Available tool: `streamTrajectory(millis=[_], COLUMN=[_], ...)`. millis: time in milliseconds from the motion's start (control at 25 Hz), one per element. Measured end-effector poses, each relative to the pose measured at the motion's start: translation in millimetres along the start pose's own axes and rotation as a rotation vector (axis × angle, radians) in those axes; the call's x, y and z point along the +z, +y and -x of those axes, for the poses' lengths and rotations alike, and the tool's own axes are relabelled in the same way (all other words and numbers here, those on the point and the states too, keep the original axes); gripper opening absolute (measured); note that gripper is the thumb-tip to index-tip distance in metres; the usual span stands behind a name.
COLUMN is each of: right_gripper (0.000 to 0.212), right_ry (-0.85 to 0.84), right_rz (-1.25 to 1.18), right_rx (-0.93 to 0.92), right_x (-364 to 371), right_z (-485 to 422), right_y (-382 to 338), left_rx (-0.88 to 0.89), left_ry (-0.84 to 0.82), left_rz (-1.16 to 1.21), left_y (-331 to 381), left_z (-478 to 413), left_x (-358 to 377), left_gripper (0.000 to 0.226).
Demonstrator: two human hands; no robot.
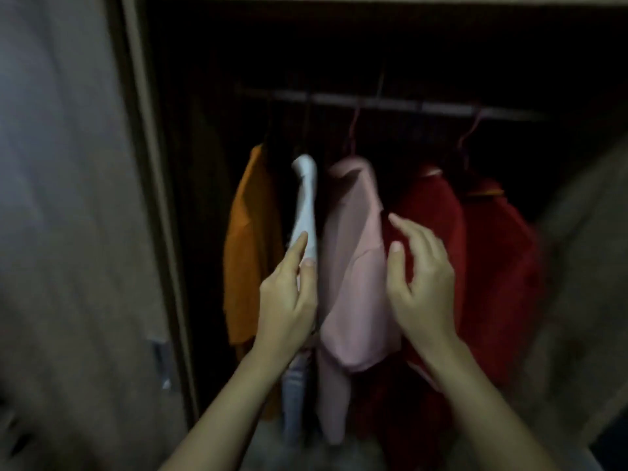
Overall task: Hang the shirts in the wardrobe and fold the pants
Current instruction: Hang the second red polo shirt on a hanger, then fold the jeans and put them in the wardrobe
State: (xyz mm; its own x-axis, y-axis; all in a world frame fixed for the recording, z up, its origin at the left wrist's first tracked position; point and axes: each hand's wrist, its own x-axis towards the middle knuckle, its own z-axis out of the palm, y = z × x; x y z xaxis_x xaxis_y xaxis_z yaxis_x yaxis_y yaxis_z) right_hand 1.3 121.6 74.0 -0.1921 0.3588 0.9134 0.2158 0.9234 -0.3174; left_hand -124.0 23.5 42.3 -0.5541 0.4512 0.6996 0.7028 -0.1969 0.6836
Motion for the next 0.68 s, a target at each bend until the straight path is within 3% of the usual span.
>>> streamTrajectory(millis=[480,680], right_gripper=[0.063,0.064], right_ry=[-0.844,-1.166], right_rz=[-0.202,-0.116], right_rx=[0.408,0.295], right_x=[104,115], right_z=[344,454], right_y=[-251,-295], left_rx=[-0.545,-0.822], left_ry=[-0.225,-0.32], left_rz=[-0.503,-0.673], left_y=[-167,-221], left_z=[277,383], left_x=[-332,-423], left_gripper=[0.042,0.045])
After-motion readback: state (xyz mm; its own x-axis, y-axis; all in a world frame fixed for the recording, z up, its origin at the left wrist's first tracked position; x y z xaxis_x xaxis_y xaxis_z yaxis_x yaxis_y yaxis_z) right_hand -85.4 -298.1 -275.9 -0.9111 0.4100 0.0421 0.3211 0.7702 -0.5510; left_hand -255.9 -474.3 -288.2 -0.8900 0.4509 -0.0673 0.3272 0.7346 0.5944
